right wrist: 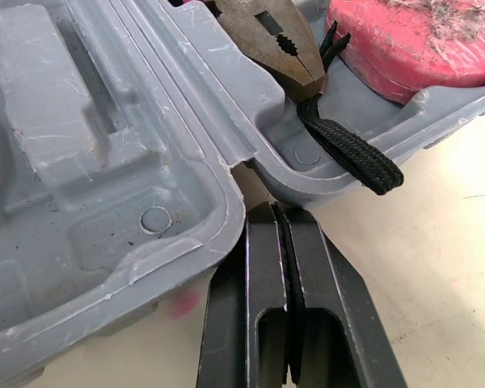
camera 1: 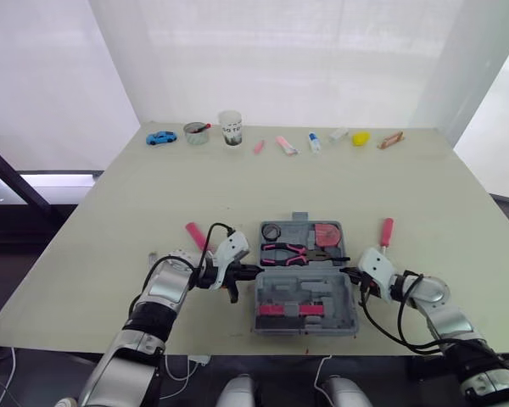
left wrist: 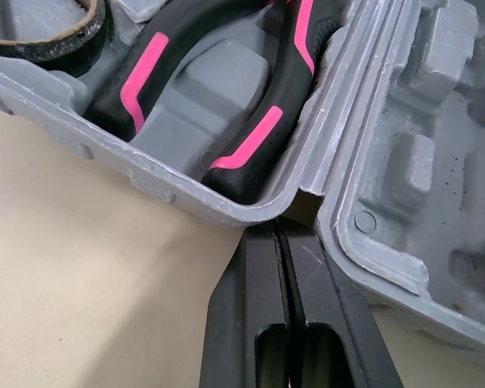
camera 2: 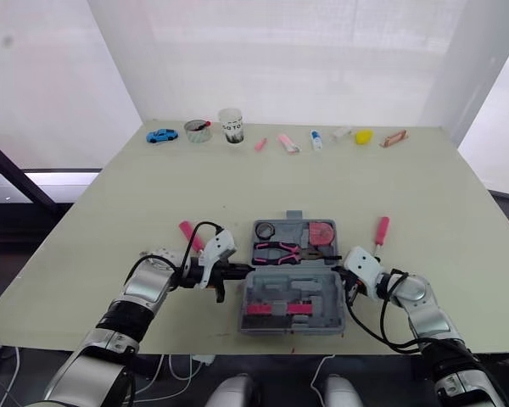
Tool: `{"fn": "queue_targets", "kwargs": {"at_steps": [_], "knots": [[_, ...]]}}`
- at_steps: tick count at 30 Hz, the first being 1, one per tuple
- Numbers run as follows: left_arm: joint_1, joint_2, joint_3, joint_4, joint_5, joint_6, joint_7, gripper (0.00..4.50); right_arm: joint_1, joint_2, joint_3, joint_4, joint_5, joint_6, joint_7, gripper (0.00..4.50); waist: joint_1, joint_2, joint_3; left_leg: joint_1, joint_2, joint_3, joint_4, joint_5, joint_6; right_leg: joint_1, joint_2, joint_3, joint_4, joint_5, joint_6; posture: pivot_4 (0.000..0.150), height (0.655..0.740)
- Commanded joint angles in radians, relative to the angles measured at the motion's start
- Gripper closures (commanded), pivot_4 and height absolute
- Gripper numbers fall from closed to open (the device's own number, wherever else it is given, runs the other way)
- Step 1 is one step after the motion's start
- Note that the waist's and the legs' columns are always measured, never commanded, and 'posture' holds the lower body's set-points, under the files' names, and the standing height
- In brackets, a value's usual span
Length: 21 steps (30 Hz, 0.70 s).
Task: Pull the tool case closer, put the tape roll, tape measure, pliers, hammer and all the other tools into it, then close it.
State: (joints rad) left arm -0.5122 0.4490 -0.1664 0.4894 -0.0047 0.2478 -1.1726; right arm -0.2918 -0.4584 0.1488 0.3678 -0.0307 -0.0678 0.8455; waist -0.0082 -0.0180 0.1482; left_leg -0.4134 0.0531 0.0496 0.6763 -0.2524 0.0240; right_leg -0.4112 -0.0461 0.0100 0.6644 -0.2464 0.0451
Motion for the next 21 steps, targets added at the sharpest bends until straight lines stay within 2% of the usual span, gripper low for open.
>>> {"fn": "queue_targets", "kwargs": {"at_steps": [1, 21], "knots": [[-0.003, -0.02, -0.028, -0.022, -0.015, 0.0, -0.001, 4.44, -0.016, -0.013, -0.003, -0.018, 0.007, 0.003, 0.001, 4.5, 0.002, 0.0, 0.0, 0.0, 0.0, 0.0, 0.0, 0.0, 0.0, 0.0, 0.0, 0.0, 0.0, 0.0, 0.0, 0.15, 0.74], [0.012, 0.008, -0.02, -0.038, -0.018, 0.002, -0.004, 4.44, 0.021, -0.057, -0.012, -0.06, 0.04, 0.03, 0.011, 4.5, 0.0, 0.0, 0.0, 0.0, 0.0, 0.0, 0.0, 0.0, 0.0, 0.0, 0.0, 0.0, -0.001, 0.0, 0.0, 0.15, 0.74]]}}
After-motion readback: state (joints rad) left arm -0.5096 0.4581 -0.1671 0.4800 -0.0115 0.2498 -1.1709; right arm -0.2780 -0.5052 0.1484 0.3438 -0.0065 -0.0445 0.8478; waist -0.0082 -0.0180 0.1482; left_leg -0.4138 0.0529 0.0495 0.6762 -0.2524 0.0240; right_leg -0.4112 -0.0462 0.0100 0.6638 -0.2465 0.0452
